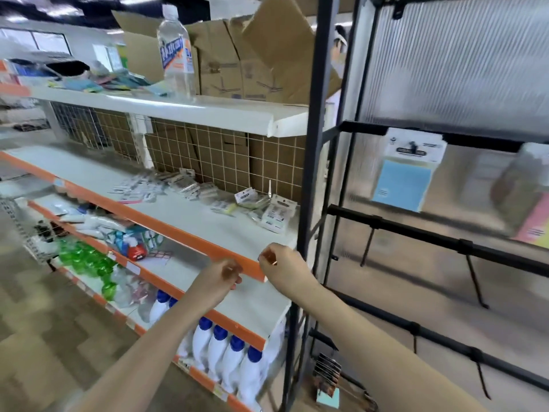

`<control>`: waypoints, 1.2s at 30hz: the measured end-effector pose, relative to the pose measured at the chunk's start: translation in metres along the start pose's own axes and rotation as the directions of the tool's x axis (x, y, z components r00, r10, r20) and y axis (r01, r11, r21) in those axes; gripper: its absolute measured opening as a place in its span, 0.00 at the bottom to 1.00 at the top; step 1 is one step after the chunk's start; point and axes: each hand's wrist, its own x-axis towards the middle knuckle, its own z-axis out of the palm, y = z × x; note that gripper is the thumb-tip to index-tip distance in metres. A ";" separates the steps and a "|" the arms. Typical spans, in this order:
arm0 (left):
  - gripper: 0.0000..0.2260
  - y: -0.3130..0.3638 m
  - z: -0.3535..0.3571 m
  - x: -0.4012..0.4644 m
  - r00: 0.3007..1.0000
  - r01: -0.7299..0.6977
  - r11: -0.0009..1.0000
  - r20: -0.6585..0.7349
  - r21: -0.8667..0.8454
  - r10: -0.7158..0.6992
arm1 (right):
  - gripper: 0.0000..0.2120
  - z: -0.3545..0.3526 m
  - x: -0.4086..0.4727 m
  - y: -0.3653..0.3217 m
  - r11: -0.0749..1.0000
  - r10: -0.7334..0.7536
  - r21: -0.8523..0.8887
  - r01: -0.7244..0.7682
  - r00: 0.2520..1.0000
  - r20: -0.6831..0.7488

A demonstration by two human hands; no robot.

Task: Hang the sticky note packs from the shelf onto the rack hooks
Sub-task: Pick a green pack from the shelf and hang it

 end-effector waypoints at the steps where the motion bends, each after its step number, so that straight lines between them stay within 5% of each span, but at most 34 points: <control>1: 0.08 -0.006 -0.008 0.004 1.000 -0.015 1.000 0.001 0.014 0.015 | 0.09 0.008 0.009 -0.004 1.000 0.007 -0.004 -0.007 1.000 -0.006; 11: 0.09 -0.056 -0.037 0.077 0.992 -0.116 0.982 -0.038 0.152 0.123 | 0.09 0.074 0.095 -0.013 0.991 0.102 -0.083 -0.101 0.995 0.008; 19: 0.11 -0.086 -0.038 0.149 0.994 -0.033 0.960 -0.090 0.279 0.060 | 0.12 0.104 0.180 -0.009 0.983 0.181 -0.035 -0.183 0.982 -0.049; 24: 0.13 -0.087 -0.034 0.185 0.989 0.003 0.978 -0.142 0.209 0.027 | 0.13 0.117 0.209 0.002 0.972 0.226 -0.045 -0.229 0.971 -0.077; 36: 0.18 -0.102 -0.030 0.275 0.979 -0.125 0.921 -0.106 0.369 0.175 | 0.18 0.119 0.263 0.032 0.916 0.314 -0.128 -0.381 0.877 -0.365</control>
